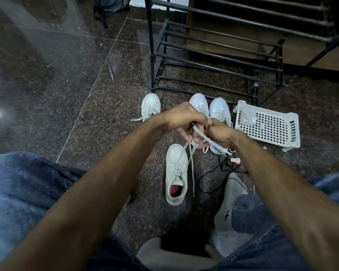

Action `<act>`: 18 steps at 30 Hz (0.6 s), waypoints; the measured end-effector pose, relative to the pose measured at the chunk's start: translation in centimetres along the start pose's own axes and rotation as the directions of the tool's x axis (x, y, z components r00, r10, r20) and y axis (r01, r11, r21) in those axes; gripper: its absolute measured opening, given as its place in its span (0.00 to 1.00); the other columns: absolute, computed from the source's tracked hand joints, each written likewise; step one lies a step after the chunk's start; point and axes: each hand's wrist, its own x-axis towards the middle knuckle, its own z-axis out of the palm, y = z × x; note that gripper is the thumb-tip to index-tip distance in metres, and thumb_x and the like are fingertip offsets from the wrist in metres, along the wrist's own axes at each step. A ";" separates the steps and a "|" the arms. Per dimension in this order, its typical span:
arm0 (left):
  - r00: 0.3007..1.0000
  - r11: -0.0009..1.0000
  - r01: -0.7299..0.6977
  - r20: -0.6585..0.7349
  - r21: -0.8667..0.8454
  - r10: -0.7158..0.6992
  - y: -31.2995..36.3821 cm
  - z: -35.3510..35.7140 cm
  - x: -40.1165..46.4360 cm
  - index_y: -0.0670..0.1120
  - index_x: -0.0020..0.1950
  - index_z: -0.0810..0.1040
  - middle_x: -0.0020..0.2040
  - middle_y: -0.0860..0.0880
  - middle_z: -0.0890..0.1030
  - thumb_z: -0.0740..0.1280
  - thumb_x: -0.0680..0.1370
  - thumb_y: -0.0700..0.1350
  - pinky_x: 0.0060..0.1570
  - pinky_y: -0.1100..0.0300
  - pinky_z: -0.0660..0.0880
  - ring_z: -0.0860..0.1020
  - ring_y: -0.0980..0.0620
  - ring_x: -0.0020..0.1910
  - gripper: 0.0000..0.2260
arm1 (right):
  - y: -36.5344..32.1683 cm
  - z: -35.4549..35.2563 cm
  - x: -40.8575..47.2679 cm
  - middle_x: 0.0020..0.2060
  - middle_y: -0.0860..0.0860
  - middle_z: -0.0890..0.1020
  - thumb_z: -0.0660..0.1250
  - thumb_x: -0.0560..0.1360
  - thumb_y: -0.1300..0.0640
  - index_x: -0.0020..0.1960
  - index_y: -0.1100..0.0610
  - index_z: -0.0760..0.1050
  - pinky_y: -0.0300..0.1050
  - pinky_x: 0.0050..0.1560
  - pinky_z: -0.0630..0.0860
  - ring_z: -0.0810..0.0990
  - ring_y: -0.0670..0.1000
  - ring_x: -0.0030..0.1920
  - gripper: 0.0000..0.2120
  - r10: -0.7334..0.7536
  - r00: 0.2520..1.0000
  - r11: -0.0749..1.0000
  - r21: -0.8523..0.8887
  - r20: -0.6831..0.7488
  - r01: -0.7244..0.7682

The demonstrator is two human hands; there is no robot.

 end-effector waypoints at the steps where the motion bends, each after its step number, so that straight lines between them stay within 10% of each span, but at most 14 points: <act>1: 0.998 0.999 -0.005 -0.069 -0.032 0.003 -0.1 -0.3 0.3 0.40 0.36 0.82 0.34 0.39 0.83 0.67 0.78 0.45 0.39 0.54 0.81 0.83 0.46 0.34 0.13 | 0.0 0.1 0.0 0.39 0.57 0.84 0.59 0.75 0.75 0.38 0.58 0.80 0.49 0.41 0.82 0.80 0.51 0.35 0.17 0.005 0.998 1.000 -0.003 0.065 -0.005; 7: 0.896 0.787 -0.102 -0.400 -0.609 -0.194 -3.8 -1.8 2.0 0.44 0.53 0.80 0.48 0.45 0.82 0.64 0.79 0.48 0.41 0.55 0.80 0.84 0.48 0.45 0.10 | 0.5 1.3 0.4 0.44 0.60 0.84 0.65 0.76 0.67 0.51 0.65 0.81 0.38 0.30 0.76 0.77 0.46 0.30 0.07 -0.002 1.000 1.000 0.015 0.014 0.002; 12: 0.702 0.924 0.105 -0.630 -0.368 -0.332 -7.7 -0.2 1.8 0.44 0.52 0.78 0.41 0.48 0.76 0.64 0.79 0.46 0.31 0.62 0.69 0.74 0.53 0.36 0.07 | 1.0 1.8 1.3 0.32 0.56 0.84 0.70 0.76 0.62 0.53 0.69 0.78 0.36 0.20 0.65 0.70 0.44 0.20 0.10 0.025 0.971 0.996 0.084 -0.237 -0.005; 18: 0.896 0.900 0.433 -0.085 -0.044 -0.435 -9.7 3.1 0.9 0.48 0.65 0.75 0.59 0.50 0.79 0.62 0.79 0.42 0.53 0.53 0.76 0.78 0.49 0.56 0.14 | 0.7 2.5 1.5 0.27 0.55 0.83 0.67 0.78 0.54 0.49 0.68 0.78 0.34 0.18 0.59 0.65 0.44 0.17 0.15 0.112 0.935 0.992 0.096 -0.336 -0.085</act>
